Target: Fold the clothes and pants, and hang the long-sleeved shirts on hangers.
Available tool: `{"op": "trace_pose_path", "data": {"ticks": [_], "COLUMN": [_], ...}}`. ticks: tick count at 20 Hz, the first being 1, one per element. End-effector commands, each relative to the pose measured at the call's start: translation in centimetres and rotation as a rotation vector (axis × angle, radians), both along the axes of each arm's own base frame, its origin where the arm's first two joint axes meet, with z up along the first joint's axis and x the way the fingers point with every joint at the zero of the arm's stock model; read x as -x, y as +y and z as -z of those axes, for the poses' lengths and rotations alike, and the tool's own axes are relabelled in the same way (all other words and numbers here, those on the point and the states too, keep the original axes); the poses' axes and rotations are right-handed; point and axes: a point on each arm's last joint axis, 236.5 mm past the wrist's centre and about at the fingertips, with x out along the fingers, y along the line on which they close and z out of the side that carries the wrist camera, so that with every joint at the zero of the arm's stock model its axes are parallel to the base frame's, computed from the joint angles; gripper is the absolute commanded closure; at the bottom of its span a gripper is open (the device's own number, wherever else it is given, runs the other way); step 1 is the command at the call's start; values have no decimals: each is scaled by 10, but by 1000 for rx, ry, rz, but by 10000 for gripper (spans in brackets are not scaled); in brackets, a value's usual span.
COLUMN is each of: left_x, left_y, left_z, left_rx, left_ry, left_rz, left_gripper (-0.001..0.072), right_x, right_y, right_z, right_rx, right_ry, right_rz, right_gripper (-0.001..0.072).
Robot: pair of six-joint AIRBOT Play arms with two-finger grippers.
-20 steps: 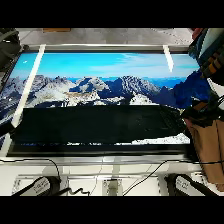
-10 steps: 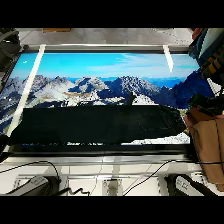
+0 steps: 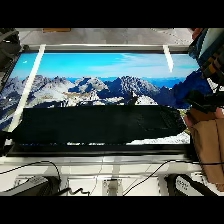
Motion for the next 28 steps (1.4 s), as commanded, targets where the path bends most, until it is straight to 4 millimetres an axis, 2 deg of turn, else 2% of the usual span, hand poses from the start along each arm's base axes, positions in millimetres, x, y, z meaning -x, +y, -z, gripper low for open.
{"op": "trace_pose_path", "data": {"ticks": [1,3,6,7,8,9,10,11,13,14,15,16,17,19,21,23,25,28], "left_x": [-29,-52,-68,-71,-74,-78,-84,-92,-110,-119,-128,-135,-141,-149,-148,-141,-131,-119], "left_y": [-16,-20,-5,-3,-4,-5,-4,-3,-5,-10,-18,-26,-37,-65,-103,-150,-190,-224], "left_z": [11,7,10,10,8,3,-5,-18,-56,-77,-100,-120,-142,-180,-210,-236,-258,-284], "left_rx": [23,-5,-98,-118,-123,-131,-144,-168,-286,-365,-437,-482,-519,-568,-598,-596,-607,-600], "left_ry": [-47,-111,-112,-112,-115,-125,-141,-165,-229,-264,-301,-334,-371,-453,-520,-594,-655,-725], "left_rz": [65,93,53,51,58,66,73,90,207,286,348,379,403,443,524,630,720,748], "left_gripper": [-5,-3,5,107,387,653,679,679,680,680,680,680,680,680,680,679,680,680], "right_x": [-8,-16,-38,-50,-64,-79,-94,-108,-135,-143,-151,-156,-161,-160,-145,-127,-107,-62], "right_y": [26,46,79,88,96,104,115,126,156,171,187,204,226,279,345,406,465,551], "right_z": [-5,-10,-25,-33,-42,-53,-68,-84,-121,-134,-138,-129,-110,-60,-2,38,59,72], "right_rx": [-28,-54,-87,-83,-75,-64,-55,-51,-54,-78,-144,-210,-259,-284,-285,-288,-300,-337], "right_ry": [-28,-59,-164,-223,-289,-367,-457,-550,-760,-834,-866,-851,-812,-695,-525,-422,-381,-375], "right_rz": [-52,-86,-125,-128,-123,-119,-117,-108,-92,-72,-30,1,8,-67,-206,-322,-428,-571], "right_gripper": [26,27,27,29,72,256,547,659,674,675,676,676,676,676,676,676,676,676]}}
